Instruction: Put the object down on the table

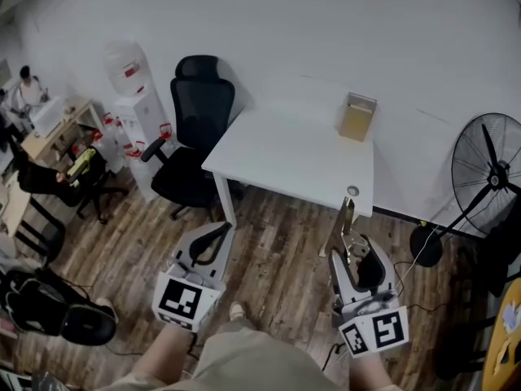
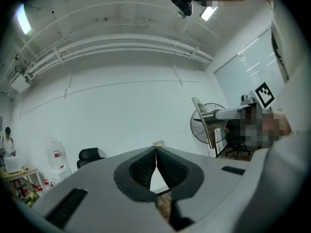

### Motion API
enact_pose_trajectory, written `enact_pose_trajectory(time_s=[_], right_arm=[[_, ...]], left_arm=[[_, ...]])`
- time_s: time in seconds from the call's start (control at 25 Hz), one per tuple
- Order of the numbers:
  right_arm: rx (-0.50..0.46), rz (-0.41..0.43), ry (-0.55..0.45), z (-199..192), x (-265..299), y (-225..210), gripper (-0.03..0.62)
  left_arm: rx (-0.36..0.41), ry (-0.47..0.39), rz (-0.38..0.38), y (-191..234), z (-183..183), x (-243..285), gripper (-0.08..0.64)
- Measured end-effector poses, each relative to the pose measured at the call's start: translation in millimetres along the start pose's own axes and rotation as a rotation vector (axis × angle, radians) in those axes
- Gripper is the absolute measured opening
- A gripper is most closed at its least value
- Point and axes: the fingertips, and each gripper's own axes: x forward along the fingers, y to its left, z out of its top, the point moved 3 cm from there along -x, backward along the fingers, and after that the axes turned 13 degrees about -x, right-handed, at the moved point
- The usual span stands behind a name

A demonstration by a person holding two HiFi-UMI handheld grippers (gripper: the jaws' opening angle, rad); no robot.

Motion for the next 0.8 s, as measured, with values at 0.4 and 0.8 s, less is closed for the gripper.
enact_pose_trajectory(time_s=[0.4,0.8], right_arm=[[0.012,-0.011,0.024,-23.4,20.5,-12.8,0.247],[0.035,-0.017,0.066,-53.2,76.9,-40.5,0.245]], left_arm=[[-0.006,0.009,-0.021,7.7,-13.1,29.3,0.021],[-0.005,0.021,-0.046,40.0,-18.4,91.3,0.021]])
